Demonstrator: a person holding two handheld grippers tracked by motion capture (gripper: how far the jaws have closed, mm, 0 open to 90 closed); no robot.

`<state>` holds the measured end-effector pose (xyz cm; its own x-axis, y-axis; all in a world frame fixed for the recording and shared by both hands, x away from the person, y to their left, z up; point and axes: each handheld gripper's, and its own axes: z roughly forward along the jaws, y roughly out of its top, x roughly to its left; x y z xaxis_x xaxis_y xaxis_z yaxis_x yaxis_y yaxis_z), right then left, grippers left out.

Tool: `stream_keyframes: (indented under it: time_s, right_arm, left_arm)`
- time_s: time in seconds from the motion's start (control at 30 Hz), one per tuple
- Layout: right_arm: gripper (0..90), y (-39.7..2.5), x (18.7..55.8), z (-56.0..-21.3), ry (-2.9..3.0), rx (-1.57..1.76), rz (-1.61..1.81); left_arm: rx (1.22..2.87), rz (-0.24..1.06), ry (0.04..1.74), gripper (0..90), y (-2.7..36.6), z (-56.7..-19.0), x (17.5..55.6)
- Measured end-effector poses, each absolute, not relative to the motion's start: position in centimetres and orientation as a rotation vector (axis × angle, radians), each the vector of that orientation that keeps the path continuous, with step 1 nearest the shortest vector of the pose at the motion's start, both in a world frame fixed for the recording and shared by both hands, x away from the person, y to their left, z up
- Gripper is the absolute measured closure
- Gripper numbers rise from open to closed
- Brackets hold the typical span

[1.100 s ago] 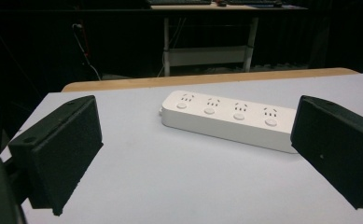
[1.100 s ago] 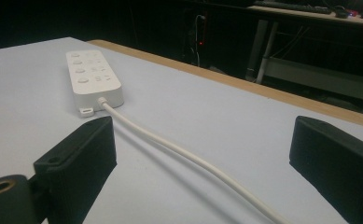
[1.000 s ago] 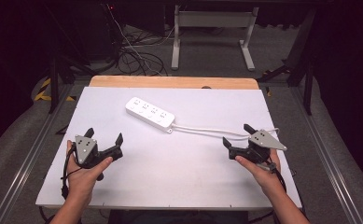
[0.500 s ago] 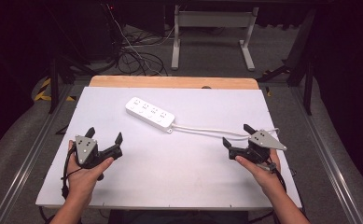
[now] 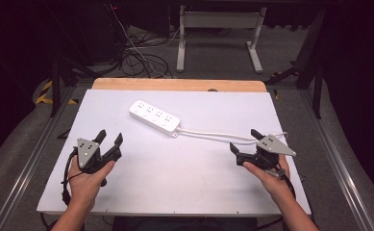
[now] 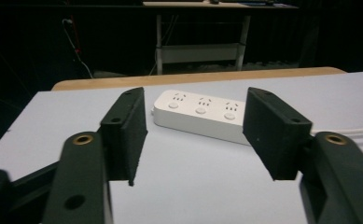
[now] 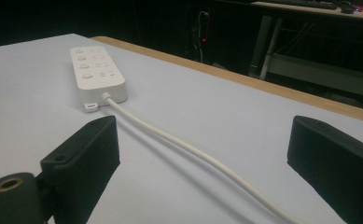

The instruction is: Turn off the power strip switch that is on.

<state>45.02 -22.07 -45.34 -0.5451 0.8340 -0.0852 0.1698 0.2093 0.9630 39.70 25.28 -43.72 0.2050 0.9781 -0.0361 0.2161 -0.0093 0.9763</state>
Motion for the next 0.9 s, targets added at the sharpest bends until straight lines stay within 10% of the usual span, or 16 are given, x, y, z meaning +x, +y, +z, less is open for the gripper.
stream_keyframes:
  time_s: [0.5, 0.9]
  right_arm:
    - [10.8, -22.3, 44.8, -45.4, 1.865, 0.936, 1.367]
    - [10.5, -22.2, 44.8, -45.5, 1.873, 0.941, 1.366]
  left_arm:
    - [1.482, 0.816, 1.21, 80.8, 26.4, -42.5, 39.3]
    - [1.528, 0.829, 1.225, 90.0, 26.5, -41.9, 39.5]
